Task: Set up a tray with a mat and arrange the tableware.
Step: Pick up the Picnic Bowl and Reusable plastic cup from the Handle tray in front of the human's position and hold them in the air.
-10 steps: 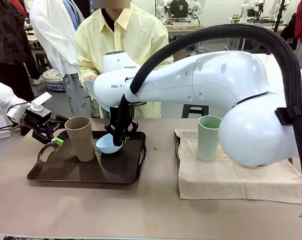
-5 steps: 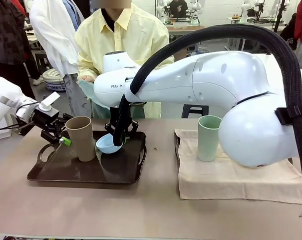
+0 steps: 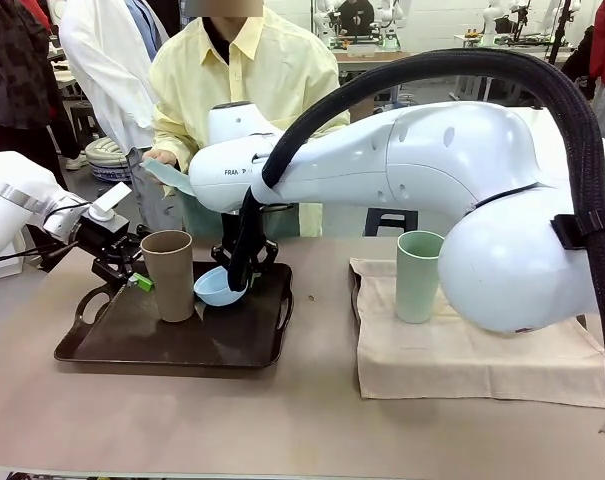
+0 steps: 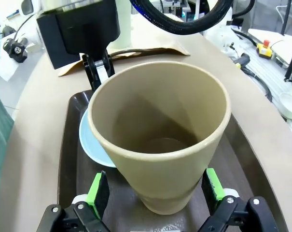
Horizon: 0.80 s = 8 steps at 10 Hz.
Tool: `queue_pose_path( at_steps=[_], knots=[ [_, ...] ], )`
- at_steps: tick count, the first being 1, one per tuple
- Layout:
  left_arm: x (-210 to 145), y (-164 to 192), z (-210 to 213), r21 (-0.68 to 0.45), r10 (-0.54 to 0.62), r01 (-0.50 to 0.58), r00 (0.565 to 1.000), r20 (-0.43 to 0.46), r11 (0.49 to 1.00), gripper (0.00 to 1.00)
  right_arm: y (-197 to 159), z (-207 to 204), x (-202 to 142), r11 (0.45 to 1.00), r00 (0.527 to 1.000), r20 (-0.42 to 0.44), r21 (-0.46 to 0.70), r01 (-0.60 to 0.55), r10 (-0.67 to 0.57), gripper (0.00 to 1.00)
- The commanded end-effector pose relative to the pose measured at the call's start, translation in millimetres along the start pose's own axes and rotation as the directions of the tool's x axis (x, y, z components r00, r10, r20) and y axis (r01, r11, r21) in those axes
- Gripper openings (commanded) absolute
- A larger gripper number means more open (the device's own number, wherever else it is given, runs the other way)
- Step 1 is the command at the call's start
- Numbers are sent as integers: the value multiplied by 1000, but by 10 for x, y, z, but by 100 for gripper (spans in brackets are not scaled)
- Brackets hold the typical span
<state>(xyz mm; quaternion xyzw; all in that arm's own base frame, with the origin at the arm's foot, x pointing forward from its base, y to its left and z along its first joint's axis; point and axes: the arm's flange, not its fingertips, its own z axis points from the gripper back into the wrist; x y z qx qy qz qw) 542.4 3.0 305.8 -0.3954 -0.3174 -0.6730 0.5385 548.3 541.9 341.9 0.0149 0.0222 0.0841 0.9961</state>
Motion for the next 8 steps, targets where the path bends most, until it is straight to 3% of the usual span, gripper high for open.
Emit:
queue_pose_path(
  at_steps=[1, 8],
  knots=[
    [20, -72, -108, 12, -4, 4, 1000, 17, 1000, 100, -90, -178, 15, 1000, 1000, -9, -12, 0, -1, 0],
    [60, -277, -199, -80, -6, 10, 998, 55, 997, 100, -149, -166, 12, 1000, 1000, -8, 5, 6, -6, 0]
  ],
)
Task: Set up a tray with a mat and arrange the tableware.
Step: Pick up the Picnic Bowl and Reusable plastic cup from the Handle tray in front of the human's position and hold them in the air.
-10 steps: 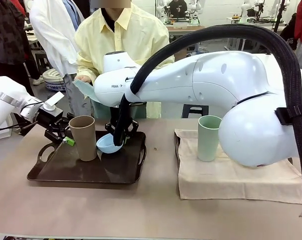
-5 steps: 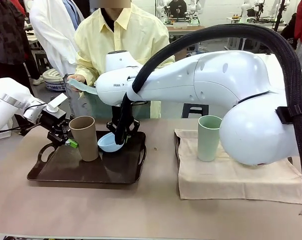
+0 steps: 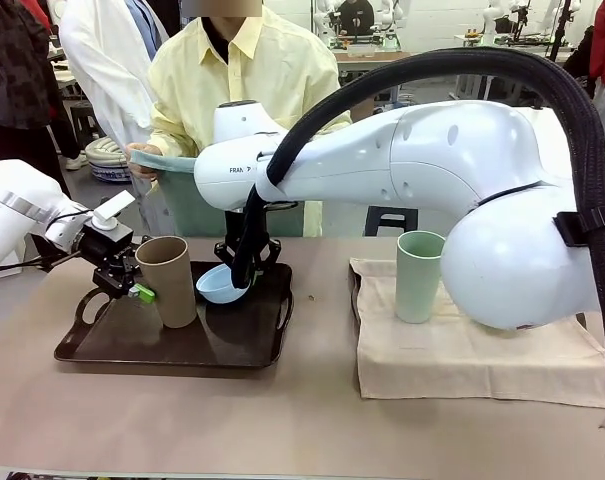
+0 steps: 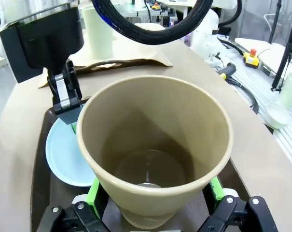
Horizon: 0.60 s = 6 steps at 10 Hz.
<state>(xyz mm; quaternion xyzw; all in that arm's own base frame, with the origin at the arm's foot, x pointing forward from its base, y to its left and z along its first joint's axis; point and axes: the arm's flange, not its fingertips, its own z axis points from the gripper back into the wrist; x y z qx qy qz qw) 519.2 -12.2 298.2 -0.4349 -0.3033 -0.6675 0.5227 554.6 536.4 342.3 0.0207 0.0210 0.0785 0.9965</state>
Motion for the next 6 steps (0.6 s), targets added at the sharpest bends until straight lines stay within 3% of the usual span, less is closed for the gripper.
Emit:
queue_pose_path(
  at_steps=[1, 6],
  knots=[
    [7, -98, 20, -15, -30, 30, 1000, 4, 999, 100, -87, -170, -43, 1000, 1000, -10, -7, -5, 5, 0],
    [-119, -88, 53, 3, -8, 8, 1000, 17, 1000, 100, -117, -144, -51, 1000, 1000, -2, 9, 2, -2, 0]
  ],
)
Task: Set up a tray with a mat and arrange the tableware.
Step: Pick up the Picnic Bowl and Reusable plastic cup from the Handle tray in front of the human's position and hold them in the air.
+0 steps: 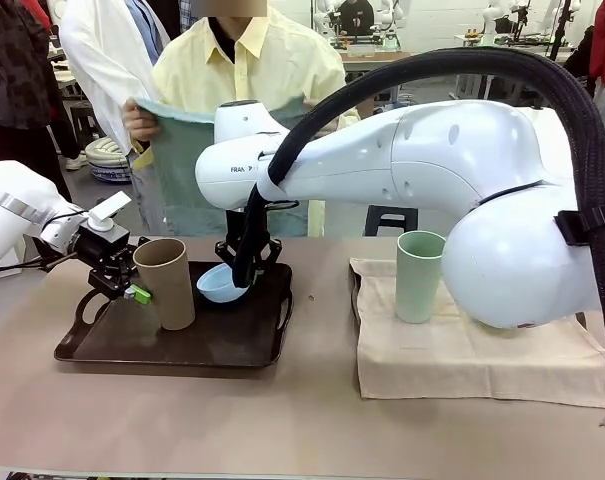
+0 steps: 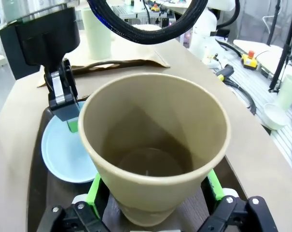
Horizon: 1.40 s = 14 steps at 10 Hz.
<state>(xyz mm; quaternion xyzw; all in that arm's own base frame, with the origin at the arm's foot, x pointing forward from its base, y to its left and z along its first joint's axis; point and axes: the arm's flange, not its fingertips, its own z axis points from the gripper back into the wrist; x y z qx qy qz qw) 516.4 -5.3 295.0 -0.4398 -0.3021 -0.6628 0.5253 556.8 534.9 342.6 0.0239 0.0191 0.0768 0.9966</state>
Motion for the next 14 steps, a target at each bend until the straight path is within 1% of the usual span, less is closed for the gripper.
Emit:
queue_pose_path(
  at_steps=[1, 4, 5, 6, 7, 14],
  knots=[
    [-82, 16, 8, 34, -5, 4, 1000, 12, 999, 100, -129, -145, -65, 1000, 1000, -4, 8, 4, -4, 0],
    [-91, 72, -37, 100, 23, -24, 1000, 11, 995, 100, -144, -139, -77, 1000, 1000, -4, 16, 11, -11, 0],
    [-62, 88, -64, 116, 40, -39, 999, -5, 992, 100, -148, -135, -86, 1000, 1000, -4, 13, 10, -10, 0],
    [-63, 17, 85, 99, 101, -92, 991, -92, 991, 100, -193, -113, -140, 1000, 999, -38, 22, -4, 5, 0],
    [-101, 79, 10, 75, 24, -24, 1000, 1, 997, 100, -46, -3, 28, 1000, 1000, 8, 14, 7, -7, 0],
    [-101, 79, 10, 75, 24, -24, 1000, 1, 997, 100, -46, -3, 28, 1000, 1000, 8, 14, 7, -7, 0]
  ],
)
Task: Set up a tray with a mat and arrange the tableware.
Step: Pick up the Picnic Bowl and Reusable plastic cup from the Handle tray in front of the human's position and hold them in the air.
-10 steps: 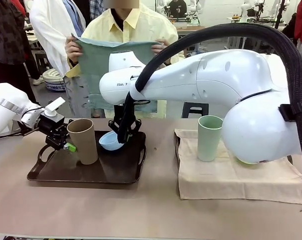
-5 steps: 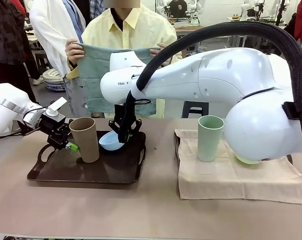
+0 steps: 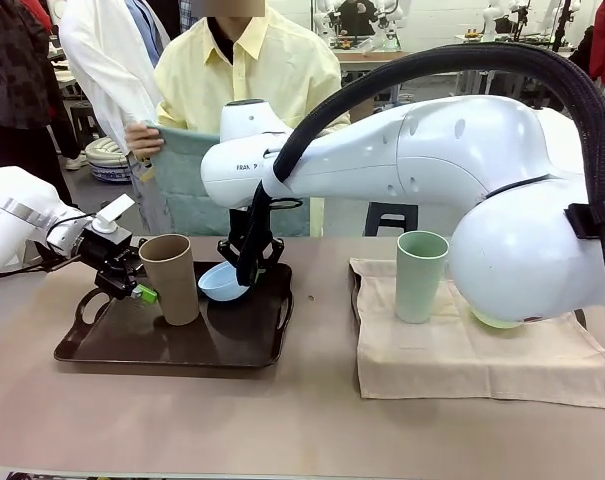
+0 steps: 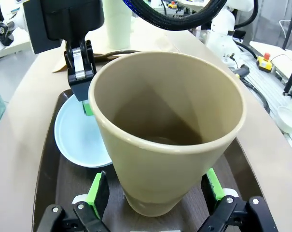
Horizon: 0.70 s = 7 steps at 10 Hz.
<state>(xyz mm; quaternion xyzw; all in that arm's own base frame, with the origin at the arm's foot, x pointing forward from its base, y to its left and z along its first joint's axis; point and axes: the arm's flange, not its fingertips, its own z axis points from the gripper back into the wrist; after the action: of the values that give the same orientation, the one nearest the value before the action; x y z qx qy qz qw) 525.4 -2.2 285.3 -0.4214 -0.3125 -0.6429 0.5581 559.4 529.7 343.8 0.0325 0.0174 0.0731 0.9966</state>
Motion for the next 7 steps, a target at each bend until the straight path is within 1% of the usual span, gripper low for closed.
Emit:
queue_pose_path(
  at_steps=[1, 4, 6, 7],
  knots=[
    [0, 0, 0, 0, 0, 0, 1000, 0, 1000, 100, 9, -19, 10, 1000, 1000, 3, -3, 0, 0, 0],
    [199, -39, -117, 28, -38, 36, 997, 70, 999, 100, 9, -19, 10, 1000, 1000, 3, -3, 0, 0, 0],
    [253, 8, -240, 24, -51, 49, 994, 93, 999, 100, 9, -19, 10, 1000, 1000, 3, -3, 0, 0, 0],
    [256, 34, -323, 0, -42, 42, 994, 102, 999, 100, 0, 0, 0, 1000, 1000, 0, 0, 0, 0, 7]
  ],
)
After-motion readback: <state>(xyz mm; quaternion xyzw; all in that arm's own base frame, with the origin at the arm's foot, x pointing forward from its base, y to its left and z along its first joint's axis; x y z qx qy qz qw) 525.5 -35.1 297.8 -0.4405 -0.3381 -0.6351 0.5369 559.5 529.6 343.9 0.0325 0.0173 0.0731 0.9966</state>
